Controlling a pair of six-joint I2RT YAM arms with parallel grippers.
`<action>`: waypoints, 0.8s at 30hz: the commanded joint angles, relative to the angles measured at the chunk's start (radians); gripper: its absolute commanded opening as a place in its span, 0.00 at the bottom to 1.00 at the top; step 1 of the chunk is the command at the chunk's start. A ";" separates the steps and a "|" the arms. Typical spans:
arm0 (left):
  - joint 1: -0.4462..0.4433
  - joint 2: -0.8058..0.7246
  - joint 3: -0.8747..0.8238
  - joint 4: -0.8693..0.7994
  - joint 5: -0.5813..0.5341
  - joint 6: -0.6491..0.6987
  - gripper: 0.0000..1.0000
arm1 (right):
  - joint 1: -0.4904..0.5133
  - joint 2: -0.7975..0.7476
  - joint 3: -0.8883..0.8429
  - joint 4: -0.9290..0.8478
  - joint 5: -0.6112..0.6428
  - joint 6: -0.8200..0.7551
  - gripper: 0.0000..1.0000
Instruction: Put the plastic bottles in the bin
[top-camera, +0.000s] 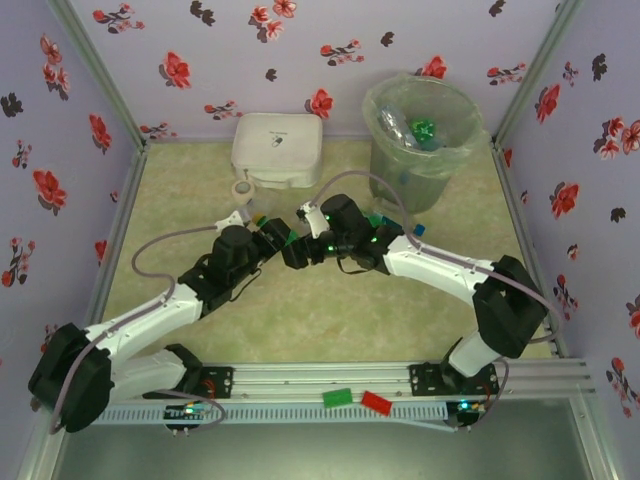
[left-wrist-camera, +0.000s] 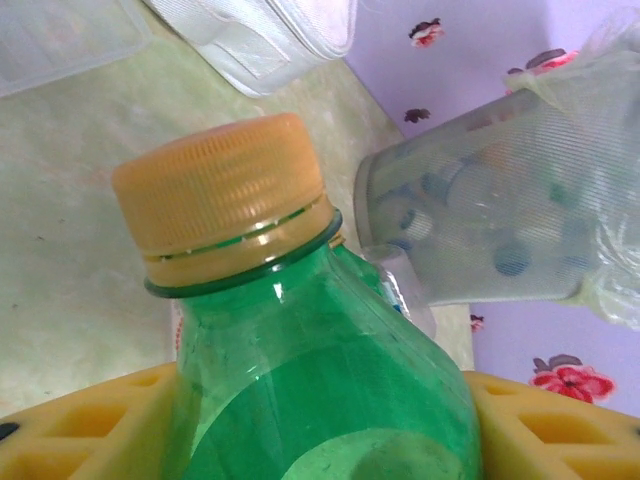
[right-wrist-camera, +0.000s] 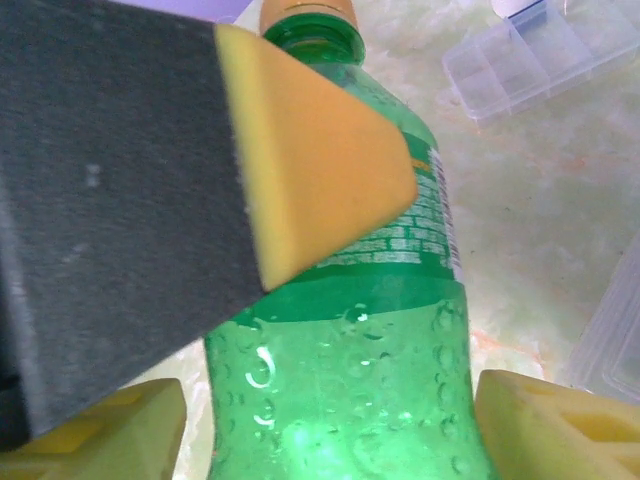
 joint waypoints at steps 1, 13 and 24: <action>0.002 -0.033 -0.002 0.050 0.045 0.009 0.48 | 0.008 0.027 0.032 0.007 -0.004 0.000 0.63; 0.045 -0.057 0.015 0.029 0.081 0.011 0.99 | 0.006 -0.016 0.032 -0.006 0.071 -0.043 0.43; 0.185 -0.163 -0.032 -0.036 0.078 0.079 1.00 | -0.132 -0.177 0.031 -0.124 0.206 -0.051 0.40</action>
